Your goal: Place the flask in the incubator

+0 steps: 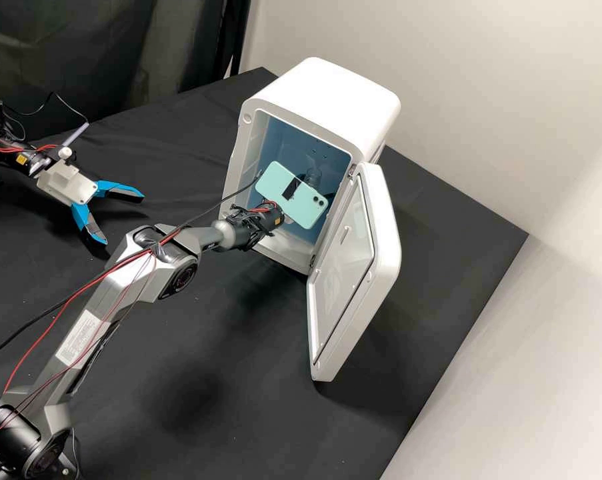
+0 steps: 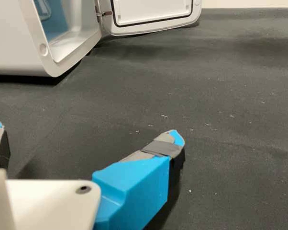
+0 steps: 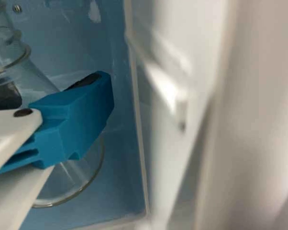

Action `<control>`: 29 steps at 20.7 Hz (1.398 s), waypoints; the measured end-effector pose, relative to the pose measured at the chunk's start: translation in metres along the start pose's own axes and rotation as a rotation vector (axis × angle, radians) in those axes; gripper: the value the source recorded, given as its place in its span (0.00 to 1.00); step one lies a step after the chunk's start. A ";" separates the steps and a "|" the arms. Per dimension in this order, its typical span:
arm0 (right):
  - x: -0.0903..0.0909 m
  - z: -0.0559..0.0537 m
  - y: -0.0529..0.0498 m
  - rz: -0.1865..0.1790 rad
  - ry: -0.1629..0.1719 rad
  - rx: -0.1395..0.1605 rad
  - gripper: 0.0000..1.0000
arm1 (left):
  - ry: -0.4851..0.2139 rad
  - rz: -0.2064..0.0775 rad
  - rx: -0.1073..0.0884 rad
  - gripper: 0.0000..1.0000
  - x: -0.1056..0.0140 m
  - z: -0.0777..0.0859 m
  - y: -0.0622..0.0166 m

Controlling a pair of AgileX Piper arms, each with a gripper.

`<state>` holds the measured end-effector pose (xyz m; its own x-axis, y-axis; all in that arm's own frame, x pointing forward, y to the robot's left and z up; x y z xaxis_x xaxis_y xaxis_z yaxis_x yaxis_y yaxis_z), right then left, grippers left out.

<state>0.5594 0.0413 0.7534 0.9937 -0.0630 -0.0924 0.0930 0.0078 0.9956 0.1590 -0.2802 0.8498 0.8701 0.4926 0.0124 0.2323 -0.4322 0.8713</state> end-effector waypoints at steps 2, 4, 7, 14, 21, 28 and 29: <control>-0.001 0.004 -0.004 -0.010 -0.010 -0.002 0.00 | 0.000 -0.003 -0.002 1.00 0.000 0.000 -0.0008; -0.002 0.006 -0.010 -0.021 -0.015 -0.006 0.00 | 0.000 -0.007 0.001 1.00 0.000 0.000 -0.0016; -0.004 0.009 -0.022 -0.049 -0.024 -0.013 0.00 | 0.004 -0.009 0.007 1.00 0.000 -0.001 -0.0021; -0.004 0.011 -0.030 -0.052 -0.020 -0.019 0.00 | 0.006 -0.009 0.006 1.00 0.000 -0.002 -0.0021; -0.004 0.016 -0.038 -0.011 0.015 -0.041 0.00 | 0.006 -0.009 0.008 1.00 0.000 -0.002 -0.0021; 0.002 0.018 -0.040 -0.001 0.023 -0.043 0.00 | 0.006 -0.009 0.021 1.00 0.000 -0.002 -0.0021; 0.005 0.018 -0.041 0.001 0.021 -0.045 0.00 | 0.006 -0.013 0.021 1.00 0.000 -0.002 -0.0030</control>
<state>0.5593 0.0223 0.7129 0.9949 -0.0424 -0.0916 0.0938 0.0528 0.9942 0.1579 -0.2773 0.8481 0.8646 0.5025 0.0045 0.2523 -0.4418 0.8609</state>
